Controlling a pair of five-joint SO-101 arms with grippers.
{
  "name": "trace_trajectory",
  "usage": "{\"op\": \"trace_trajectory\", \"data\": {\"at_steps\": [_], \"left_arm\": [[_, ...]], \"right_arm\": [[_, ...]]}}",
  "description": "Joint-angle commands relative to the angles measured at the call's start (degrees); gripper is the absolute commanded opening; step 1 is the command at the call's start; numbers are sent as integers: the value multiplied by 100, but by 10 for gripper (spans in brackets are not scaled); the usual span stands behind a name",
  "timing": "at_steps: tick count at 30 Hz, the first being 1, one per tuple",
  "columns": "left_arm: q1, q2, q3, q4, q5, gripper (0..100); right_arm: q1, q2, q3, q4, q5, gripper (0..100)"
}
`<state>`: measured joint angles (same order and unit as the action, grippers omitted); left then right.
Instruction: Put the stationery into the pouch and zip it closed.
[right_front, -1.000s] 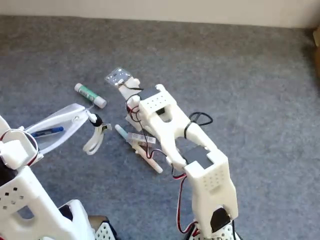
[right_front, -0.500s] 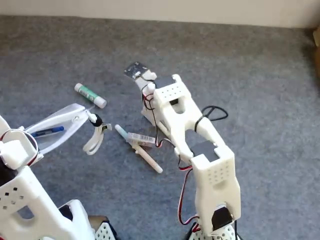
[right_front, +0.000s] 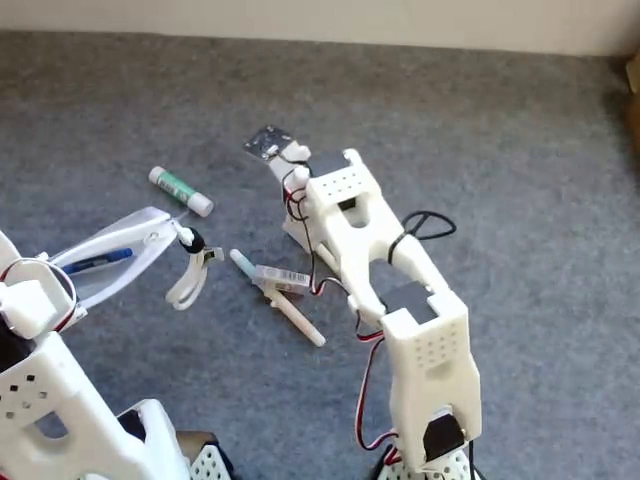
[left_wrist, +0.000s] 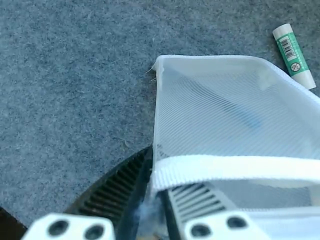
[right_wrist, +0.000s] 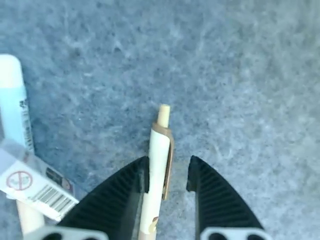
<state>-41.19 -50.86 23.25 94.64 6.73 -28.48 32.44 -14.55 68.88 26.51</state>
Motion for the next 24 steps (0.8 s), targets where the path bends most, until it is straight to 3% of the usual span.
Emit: {"op": "trace_trajectory", "data": {"at_steps": [1, 5, 10, 13, 24], "left_arm": [[-101, -31, -22, -35, 35, 7], [-101, -31, -22, -35, 35, 7], [-101, -31, -22, -35, 35, 7], [-101, -31, -22, -35, 35, 7], [-92, -31, -22, -35, 35, 7]], "right_arm": [[-119, 189, -295, 75, 70, 123], [-145, 444, -321, 84, 79, 107], [-145, 435, -321, 84, 79, 2], [-145, 426, -321, 101, 79, 5], [-154, 426, -1763, 1886, 44, 5]]}}
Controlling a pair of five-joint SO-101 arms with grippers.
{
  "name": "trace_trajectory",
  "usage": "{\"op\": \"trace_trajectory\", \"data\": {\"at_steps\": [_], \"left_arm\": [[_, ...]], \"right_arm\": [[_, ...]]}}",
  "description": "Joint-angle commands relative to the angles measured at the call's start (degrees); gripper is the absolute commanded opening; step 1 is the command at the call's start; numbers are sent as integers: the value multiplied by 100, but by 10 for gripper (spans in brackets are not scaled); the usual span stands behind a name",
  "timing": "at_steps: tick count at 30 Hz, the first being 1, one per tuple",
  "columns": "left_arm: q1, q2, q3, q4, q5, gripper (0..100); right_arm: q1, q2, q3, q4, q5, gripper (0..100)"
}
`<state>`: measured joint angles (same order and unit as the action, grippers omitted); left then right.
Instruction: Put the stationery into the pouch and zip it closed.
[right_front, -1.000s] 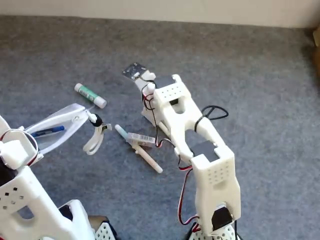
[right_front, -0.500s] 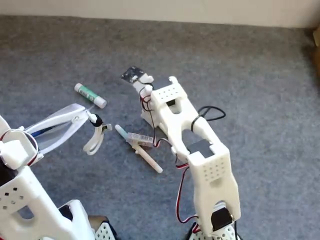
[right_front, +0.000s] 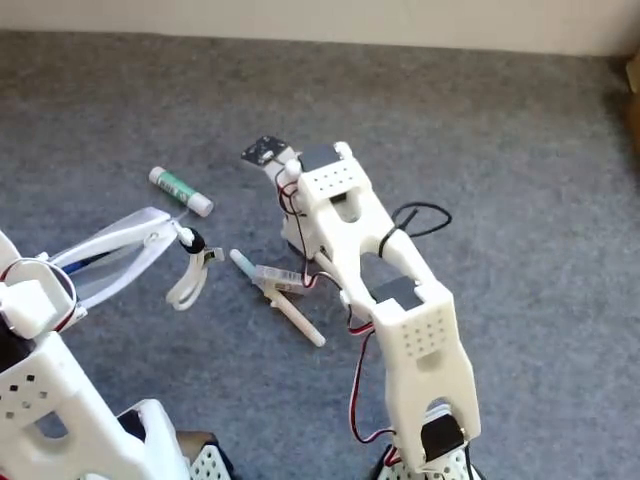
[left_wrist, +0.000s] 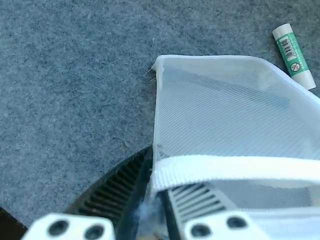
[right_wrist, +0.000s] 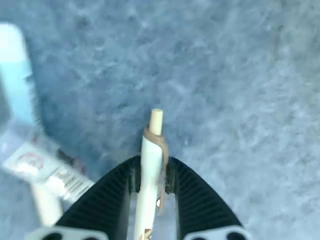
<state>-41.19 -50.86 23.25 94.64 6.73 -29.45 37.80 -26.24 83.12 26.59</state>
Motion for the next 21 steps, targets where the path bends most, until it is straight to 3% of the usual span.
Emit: {"op": "trace_trajectory", "data": {"at_steps": [1, 8, 21], "left_arm": [[-92, -31, -22, -35, 35, 7], [-92, -31, -22, -35, 35, 7], [-92, -31, -22, -44, 35, 7]], "right_arm": [[-57, -110, -708, 593, 35, 5], [-57, -119, -1297, 1130, -378, 5], [-66, -549, -1560, 1411, -448, 5]]}}
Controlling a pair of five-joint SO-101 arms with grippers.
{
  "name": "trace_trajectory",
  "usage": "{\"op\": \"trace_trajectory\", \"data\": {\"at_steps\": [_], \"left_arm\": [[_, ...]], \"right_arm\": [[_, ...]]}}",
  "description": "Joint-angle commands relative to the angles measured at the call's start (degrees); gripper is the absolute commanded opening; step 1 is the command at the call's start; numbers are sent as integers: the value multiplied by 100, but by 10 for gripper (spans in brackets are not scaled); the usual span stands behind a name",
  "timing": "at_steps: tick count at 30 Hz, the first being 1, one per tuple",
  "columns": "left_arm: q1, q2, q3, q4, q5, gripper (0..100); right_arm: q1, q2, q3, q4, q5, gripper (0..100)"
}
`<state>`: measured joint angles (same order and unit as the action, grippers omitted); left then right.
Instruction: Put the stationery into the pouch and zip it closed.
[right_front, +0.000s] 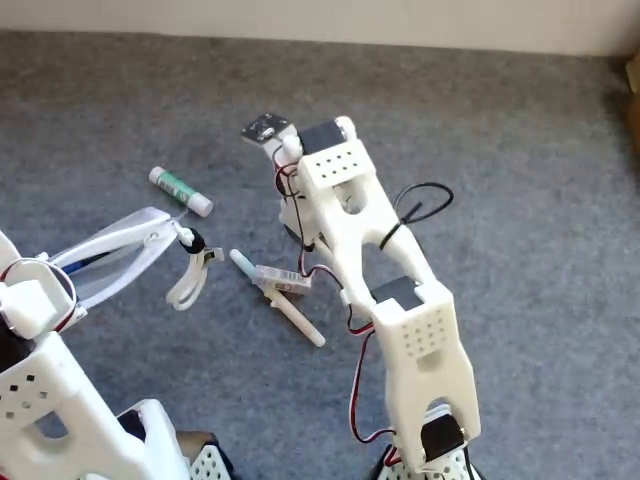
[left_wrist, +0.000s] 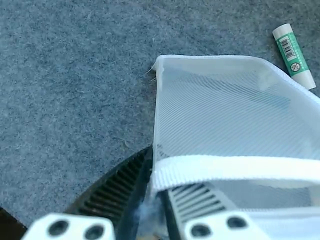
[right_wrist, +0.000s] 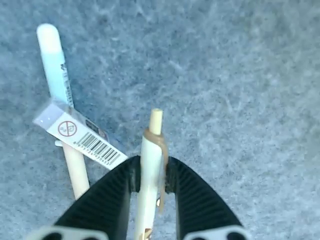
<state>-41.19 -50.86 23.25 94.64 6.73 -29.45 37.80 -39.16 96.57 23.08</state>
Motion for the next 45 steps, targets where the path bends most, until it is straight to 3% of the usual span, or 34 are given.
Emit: {"op": "trace_trajectory", "data": {"at_steps": [1, 10, 23, 33, 45], "left_arm": [[-92, -31, -22, -44, 35, 7], [-92, -31, -22, -53, 35, 7], [-101, -31, -22, -53, 35, 7], [-101, -31, -22, -53, 35, 7], [-101, -31, -22, -44, 35, 7]], "right_arm": [[-66, -716, -268, 48, -185, 5], [-110, -2070, 989, -382, -457, 5], [-145, -5429, 4769, -3204, -1618, 7], [-145, -7714, 6791, -4760, -2180, 10], [-259, -9473, 7284, -4963, -2505, 10]]}}
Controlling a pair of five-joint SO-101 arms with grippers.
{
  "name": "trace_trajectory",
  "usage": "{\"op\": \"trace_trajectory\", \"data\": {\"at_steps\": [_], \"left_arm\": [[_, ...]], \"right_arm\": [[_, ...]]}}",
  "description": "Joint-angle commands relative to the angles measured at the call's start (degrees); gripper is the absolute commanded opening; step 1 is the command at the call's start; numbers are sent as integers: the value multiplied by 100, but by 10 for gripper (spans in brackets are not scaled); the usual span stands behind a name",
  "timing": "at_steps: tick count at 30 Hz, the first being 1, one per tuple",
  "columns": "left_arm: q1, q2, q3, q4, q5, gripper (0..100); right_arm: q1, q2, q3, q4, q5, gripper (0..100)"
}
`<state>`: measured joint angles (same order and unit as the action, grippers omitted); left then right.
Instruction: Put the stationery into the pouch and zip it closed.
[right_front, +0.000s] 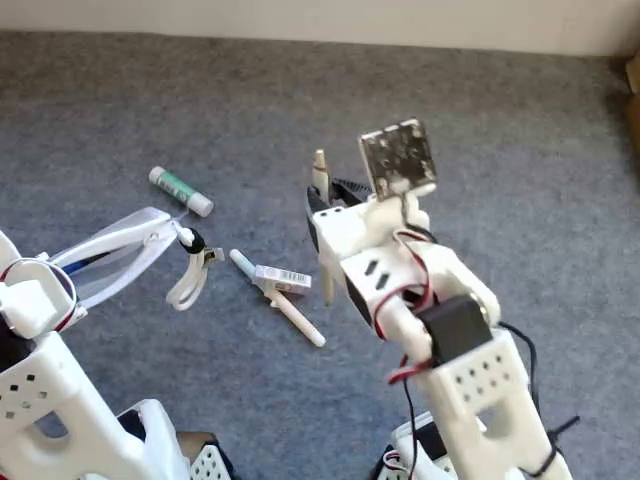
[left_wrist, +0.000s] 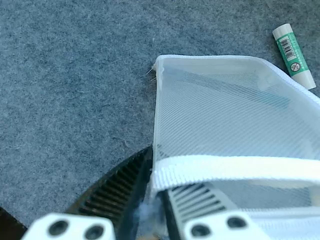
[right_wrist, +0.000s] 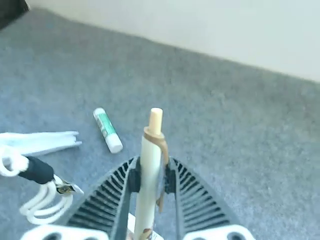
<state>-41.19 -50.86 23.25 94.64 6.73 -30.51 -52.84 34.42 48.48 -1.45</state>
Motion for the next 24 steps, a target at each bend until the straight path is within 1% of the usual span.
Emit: {"op": "trace_trajectory", "data": {"at_steps": [1, 7, 12, 18, 24], "left_arm": [[-101, -31, -22, -53, 44, 7], [-75, -31, -22, -53, 44, 7], [-75, -31, -22, -62, 44, 7], [-75, -22, -22, -62, 44, 7], [-66, -22, -22, -62, 35, 7]], "right_arm": [[-277, -497, -75, -154, -62, 10], [-936, -1051, -84, -163, -79, 8], [-1279, -1613, -84, -163, -932, 8], [-1622, -1895, -84, -207, -985, 9], [-1859, -1921, -31, -1086, -985, 9]]}}
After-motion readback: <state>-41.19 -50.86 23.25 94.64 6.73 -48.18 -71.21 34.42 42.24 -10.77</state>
